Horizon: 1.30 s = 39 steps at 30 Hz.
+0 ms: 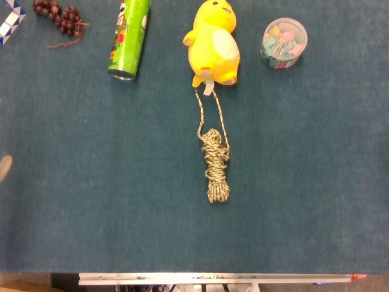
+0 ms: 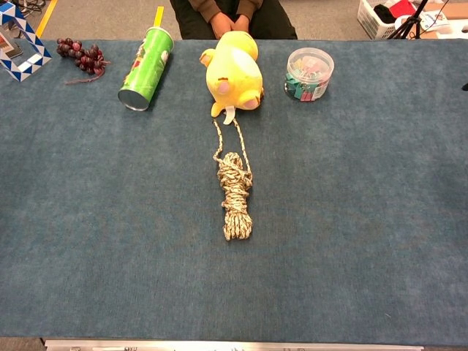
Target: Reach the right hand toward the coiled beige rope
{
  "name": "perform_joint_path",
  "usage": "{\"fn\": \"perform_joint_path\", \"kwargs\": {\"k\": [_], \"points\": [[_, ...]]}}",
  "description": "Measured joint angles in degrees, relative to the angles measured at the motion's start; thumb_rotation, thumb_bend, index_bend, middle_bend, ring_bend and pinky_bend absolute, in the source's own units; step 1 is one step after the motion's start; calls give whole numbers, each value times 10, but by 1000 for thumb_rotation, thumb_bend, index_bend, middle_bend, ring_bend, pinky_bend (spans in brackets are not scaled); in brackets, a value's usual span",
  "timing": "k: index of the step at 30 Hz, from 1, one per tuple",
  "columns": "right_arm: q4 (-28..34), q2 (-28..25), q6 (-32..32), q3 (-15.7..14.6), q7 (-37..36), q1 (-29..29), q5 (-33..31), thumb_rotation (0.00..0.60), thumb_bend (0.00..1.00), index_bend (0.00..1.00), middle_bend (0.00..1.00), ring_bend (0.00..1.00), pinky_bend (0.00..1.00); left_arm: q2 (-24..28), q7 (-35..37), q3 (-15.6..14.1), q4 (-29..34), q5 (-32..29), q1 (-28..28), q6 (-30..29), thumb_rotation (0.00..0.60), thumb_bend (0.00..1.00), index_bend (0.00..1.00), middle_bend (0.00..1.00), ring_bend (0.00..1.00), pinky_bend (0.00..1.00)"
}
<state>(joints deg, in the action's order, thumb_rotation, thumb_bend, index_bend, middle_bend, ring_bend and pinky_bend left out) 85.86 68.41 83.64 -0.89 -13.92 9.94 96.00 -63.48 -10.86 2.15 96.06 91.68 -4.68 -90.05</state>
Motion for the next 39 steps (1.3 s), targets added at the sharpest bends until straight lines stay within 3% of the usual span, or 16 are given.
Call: {"fn": "perform_joint_path", "kwargs": {"k": [5, 10, 14, 17, 25, 39], "points": [[0, 19, -32, -6, -45, 37, 37, 600, 821, 47, 194, 269, 458, 1, 0, -1, 2, 4, 2, -6, 600, 227, 0, 0, 0, 0], [1, 55, -68, -7, -96, 91, 76, 600, 823, 0, 139, 484, 646, 6, 0, -1, 7, 5, 8, -14, 600, 227, 0, 0, 0, 0], [-7, 90, -81, -2, -159, 134, 96, 600, 823, 0, 125, 562, 735, 7, -2, -1, 9, 5, 8, -15, 600, 227, 0, 0, 0, 0], [-17, 122, -94, 6, -202, 174, 107, 600, 825, 0, 113, 573, 782, 9, -4, -1, 12, 8, 8, -16, 600, 227, 0, 0, 0, 0], [-32, 181, -115, 8, -281, 250, 136, 600, 831, 0, 69, 575, 785, 15, -9, -1, 20, 5, 13, -20, 600, 227, 0, 0, 0, 0], [-27, 209, -72, -19, -289, 292, 180, 600, 831, 0, 154, 610, 823, 13, -20, 1, 22, 5, 11, -15, 600, 227, 0, 0, 0, 0]]}}
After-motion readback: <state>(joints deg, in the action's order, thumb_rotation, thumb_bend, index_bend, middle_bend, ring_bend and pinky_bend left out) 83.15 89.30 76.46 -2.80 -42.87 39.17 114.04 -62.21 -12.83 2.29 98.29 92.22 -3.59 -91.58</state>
